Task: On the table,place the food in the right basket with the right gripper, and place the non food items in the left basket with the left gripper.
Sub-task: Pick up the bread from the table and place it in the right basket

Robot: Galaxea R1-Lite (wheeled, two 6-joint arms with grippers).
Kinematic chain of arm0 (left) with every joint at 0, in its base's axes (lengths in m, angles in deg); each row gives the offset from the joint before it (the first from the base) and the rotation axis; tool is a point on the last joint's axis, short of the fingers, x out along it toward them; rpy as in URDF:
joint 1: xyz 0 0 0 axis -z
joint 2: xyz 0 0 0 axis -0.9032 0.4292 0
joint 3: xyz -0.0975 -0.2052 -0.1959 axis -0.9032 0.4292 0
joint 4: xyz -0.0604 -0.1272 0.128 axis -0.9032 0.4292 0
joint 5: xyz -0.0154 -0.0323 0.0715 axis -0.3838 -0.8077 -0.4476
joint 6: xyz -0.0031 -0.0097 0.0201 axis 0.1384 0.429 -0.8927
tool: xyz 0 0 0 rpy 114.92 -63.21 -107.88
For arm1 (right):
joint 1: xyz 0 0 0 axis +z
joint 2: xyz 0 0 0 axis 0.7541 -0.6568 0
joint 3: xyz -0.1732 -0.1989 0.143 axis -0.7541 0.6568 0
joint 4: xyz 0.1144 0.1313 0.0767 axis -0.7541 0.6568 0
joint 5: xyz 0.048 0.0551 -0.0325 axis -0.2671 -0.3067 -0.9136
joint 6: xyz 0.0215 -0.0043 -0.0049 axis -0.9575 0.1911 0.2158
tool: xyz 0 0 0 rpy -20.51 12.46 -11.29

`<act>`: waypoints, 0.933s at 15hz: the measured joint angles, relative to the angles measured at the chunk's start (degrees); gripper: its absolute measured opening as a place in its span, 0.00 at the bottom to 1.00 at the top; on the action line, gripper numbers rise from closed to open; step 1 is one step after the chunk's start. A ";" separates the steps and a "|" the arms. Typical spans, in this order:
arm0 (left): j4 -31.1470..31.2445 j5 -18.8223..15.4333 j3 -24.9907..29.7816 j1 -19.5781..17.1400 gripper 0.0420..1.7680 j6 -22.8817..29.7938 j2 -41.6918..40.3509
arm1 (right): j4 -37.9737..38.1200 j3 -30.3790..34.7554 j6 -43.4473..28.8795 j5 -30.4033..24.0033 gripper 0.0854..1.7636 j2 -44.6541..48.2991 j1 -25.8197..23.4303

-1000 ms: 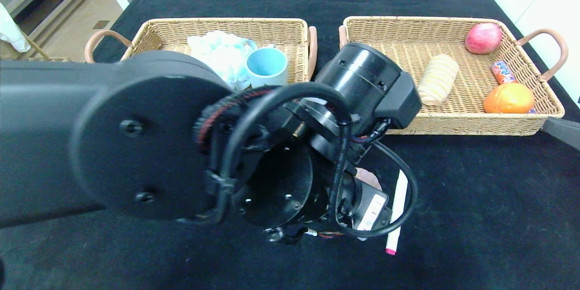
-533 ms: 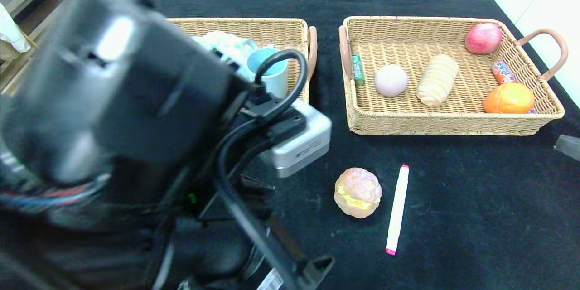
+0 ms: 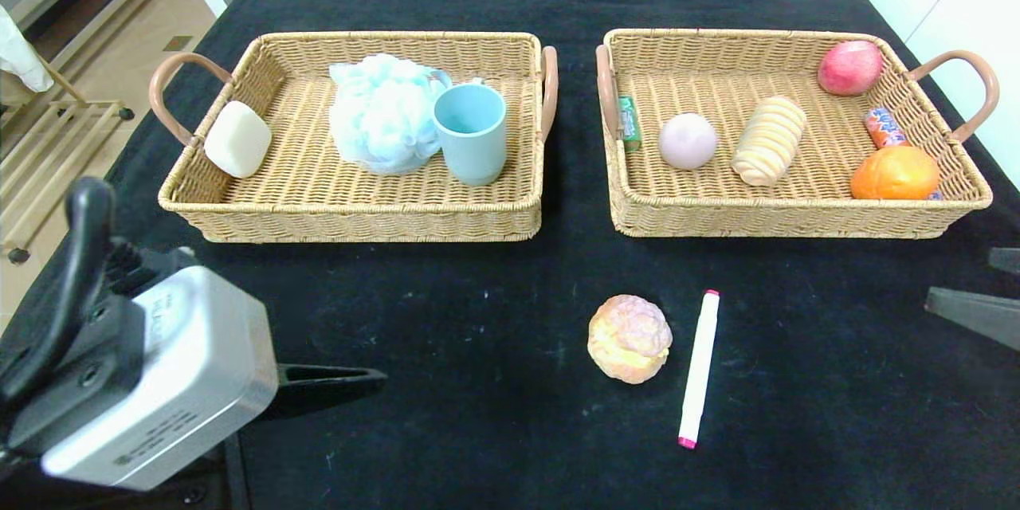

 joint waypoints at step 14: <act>-5.29 -3.89 4.72 -8.46 0.97 -3.33 -3.66 | 26.90 -31.61 -33.65 43.52 0.97 -26.43 40.80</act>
